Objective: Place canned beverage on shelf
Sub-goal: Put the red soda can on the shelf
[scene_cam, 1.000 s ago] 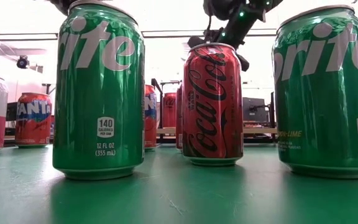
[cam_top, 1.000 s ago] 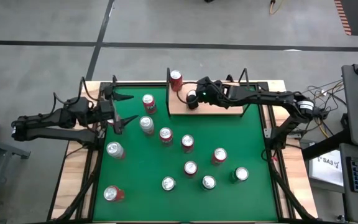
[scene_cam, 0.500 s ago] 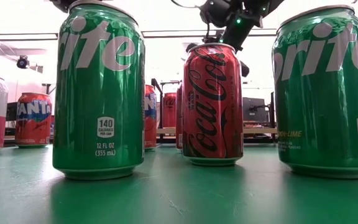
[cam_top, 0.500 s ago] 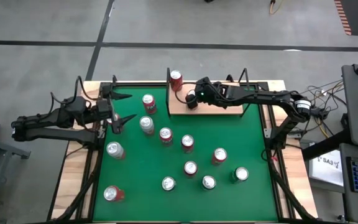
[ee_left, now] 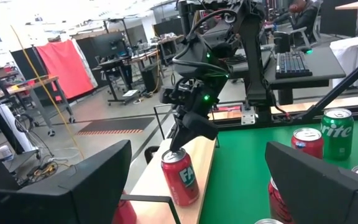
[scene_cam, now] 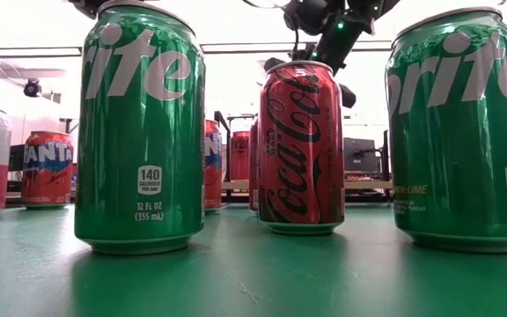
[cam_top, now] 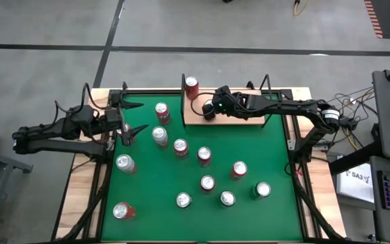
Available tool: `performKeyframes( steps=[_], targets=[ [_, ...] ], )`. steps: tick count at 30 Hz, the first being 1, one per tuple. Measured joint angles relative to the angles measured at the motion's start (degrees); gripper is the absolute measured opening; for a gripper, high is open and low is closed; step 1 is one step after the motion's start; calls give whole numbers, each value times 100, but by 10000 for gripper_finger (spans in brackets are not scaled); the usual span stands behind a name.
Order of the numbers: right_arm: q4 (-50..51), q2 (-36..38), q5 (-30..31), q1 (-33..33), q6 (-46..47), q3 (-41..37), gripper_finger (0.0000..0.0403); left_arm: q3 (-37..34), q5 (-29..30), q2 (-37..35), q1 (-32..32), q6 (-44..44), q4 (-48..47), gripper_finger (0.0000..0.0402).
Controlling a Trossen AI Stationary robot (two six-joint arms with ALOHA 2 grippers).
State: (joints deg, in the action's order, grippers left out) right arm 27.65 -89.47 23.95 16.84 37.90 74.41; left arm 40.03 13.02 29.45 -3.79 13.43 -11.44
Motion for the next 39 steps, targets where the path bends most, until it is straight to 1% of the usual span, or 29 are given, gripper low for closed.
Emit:
performKeyframes(
  steps=[4,14,24,31,36,39],
  targets=[
    [102,14,-2,-9,201,0,12,0,0,-2,0,-36,1,354],
    [78,154,-14,-9,200,-3,12,0,-1,2,0,-44,-40,354],
    [-98,192,110,-270,-146,442,12,-2,-2,2,0,-44,-39,354],
    [-446,57,110,-545,-178,487,12,-2,-2,2,0,-44,-39,354],
    [-646,-179,105,-576,-143,487,12,-2,-2,2,0,-44,-39,354],
    [-848,-375,-54,-571,-139,487,12,-2,-2,2,0,-44,-37,354]
  ],
)
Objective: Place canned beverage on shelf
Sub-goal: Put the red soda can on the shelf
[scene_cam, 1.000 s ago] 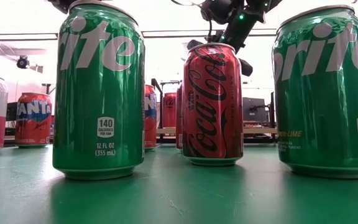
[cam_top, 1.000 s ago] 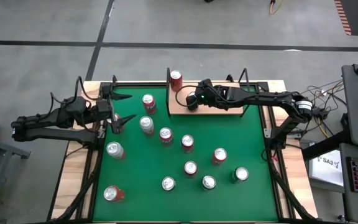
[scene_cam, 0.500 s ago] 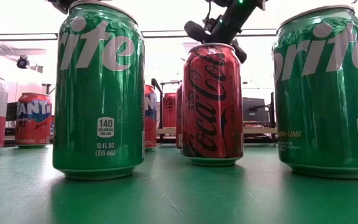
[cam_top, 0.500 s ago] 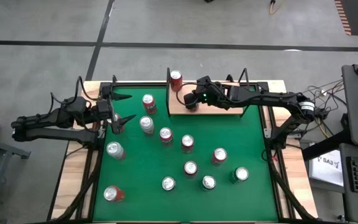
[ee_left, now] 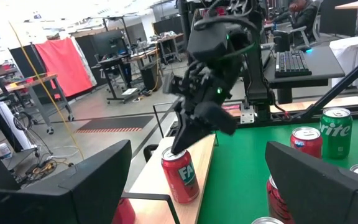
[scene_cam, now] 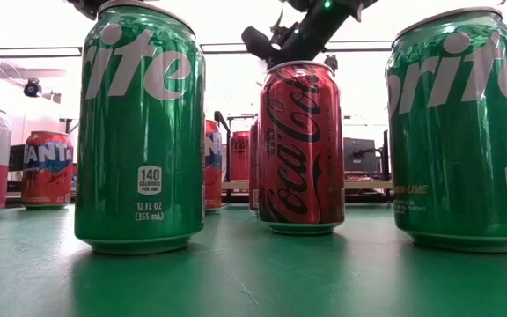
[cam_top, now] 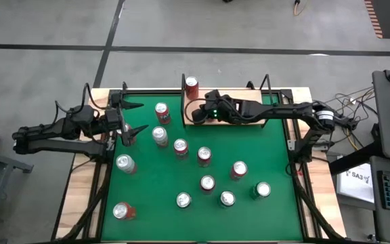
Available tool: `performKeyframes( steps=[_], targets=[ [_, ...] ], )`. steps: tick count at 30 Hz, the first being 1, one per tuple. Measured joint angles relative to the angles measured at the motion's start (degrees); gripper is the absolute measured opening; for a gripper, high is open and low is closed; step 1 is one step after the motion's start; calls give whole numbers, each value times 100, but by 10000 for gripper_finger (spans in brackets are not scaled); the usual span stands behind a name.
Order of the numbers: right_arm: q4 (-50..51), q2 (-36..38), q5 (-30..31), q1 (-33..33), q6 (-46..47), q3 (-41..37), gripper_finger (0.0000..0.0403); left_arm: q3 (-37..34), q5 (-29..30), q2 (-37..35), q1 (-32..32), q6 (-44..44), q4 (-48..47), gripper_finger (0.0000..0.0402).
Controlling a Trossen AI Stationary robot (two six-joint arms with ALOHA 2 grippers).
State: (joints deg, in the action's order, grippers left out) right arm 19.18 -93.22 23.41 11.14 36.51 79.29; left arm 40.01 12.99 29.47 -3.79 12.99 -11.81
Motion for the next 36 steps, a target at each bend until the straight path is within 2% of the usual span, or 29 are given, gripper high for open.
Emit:
performKeyframes(
  steps=[11,23,36],
  targets=[
    [61,-378,56,2,-4,105,12,2,0,4,-1,2,2,354],
    [207,-416,237,21,-7,101,12,2,0,5,0,2,2,354],
    [816,-417,518,90,247,101,12,2,0,7,0,2,0,354]
  ],
)
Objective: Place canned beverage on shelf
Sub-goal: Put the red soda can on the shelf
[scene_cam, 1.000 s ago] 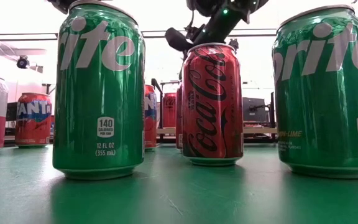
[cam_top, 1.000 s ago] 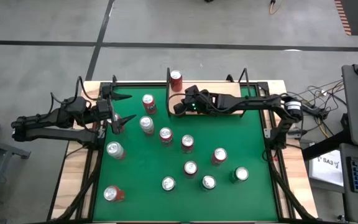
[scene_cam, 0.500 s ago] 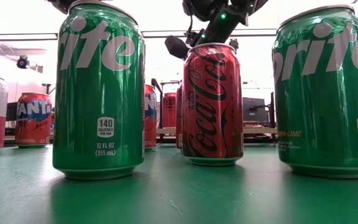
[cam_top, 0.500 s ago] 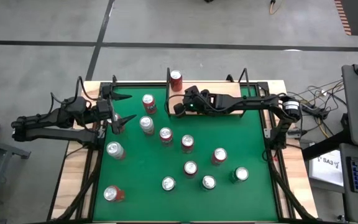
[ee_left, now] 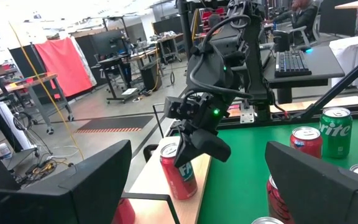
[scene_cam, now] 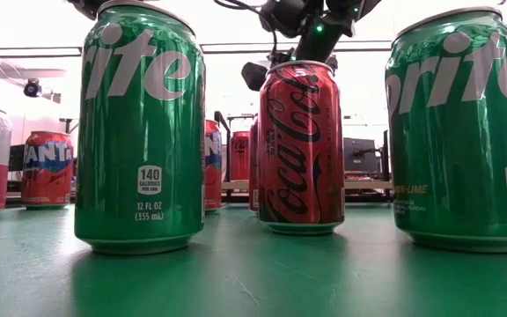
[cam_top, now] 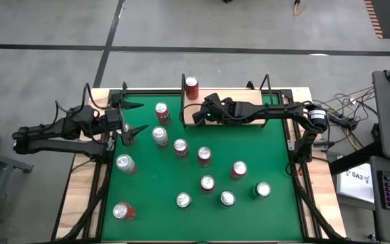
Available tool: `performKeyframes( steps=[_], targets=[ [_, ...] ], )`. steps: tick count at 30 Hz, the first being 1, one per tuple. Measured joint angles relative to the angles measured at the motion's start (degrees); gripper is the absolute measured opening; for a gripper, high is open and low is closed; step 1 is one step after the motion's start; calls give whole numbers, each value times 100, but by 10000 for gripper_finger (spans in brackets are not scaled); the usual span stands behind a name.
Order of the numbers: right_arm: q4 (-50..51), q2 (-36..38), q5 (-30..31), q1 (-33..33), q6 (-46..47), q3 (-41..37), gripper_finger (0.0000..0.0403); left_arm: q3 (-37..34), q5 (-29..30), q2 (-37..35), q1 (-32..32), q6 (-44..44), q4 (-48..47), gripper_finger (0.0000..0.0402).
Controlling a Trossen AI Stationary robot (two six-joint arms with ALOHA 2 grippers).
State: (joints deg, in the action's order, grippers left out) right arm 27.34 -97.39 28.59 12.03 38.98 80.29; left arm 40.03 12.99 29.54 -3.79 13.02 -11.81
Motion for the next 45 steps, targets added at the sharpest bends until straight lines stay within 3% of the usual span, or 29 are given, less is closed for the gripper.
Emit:
performKeyframes(
  steps=[11,14,19,30,45],
  targets=[
    [-11,238,-17,-35,-97,91,12,0,0,0,0,0,-3,354],
    [118,283,-256,-63,-151,278,12,0,0,0,-2,0,-23,354],
    [745,305,-780,-68,-38,601,12,0,0,0,0,0,-26,354],
    [2396,294,-954,-79,776,643,12,0,0,0,0,0,-46,354],
    [2090,30,-909,38,610,629,12,0,0,0,-2,22,-48,354]
  ],
)
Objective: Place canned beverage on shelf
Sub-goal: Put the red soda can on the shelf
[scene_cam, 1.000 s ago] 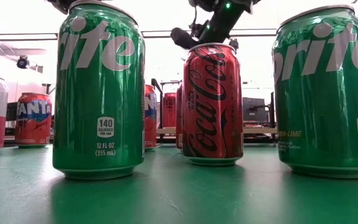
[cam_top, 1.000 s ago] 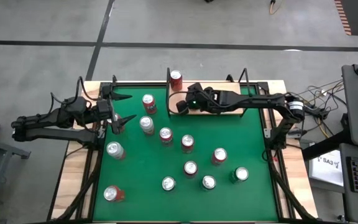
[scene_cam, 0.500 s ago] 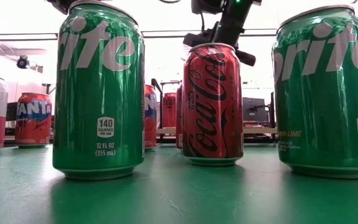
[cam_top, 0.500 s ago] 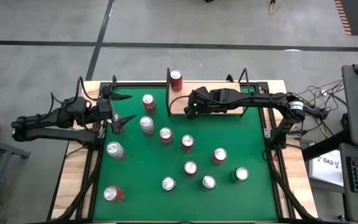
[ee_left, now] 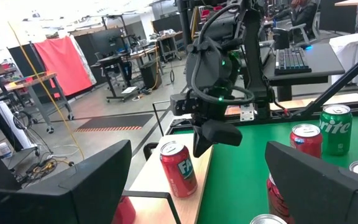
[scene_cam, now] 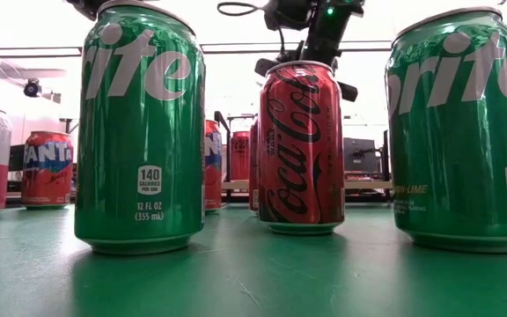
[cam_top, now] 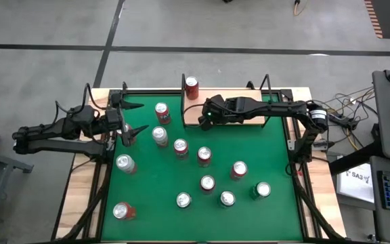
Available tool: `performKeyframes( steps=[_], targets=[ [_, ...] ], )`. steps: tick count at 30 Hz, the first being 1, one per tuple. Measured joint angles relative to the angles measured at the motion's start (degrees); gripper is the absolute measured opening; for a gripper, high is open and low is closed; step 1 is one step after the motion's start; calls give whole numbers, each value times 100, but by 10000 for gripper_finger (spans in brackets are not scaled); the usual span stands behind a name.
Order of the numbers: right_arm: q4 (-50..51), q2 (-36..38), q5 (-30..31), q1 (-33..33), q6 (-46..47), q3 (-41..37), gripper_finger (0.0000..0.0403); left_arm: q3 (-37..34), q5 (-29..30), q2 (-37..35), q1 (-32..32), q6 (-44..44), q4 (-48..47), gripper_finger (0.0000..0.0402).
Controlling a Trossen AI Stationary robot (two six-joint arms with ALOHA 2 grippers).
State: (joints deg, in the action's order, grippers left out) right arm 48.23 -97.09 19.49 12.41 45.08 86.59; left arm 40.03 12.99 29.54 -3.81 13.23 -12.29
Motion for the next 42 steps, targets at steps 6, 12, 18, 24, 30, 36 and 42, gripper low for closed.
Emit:
performKeyframes(
  steps=[6,12,18,24,30,36,42],
  targets=[
    [-112,-34,103,154,-26,-2,12,0,0,0,0,2,0,354],
    [-218,-44,215,379,-199,-2,12,0,-1,0,0,2,0,354],
    [-432,-143,211,540,-377,-2,12,0,-1,0,0,2,0,354],
    [-576,-160,206,578,-464,-2,12,0,0,0,0,2,0,354],
    [-952,-160,152,574,-628,-2,12,0,0,0,0,2,1,354],
    [-1353,-160,152,576,-857,-2,12,-2,0,0,0,4,2,354],
    [-1758,-160,242,598,-1132,16,12,-2,0,0,1,2,2,354]
  ],
)
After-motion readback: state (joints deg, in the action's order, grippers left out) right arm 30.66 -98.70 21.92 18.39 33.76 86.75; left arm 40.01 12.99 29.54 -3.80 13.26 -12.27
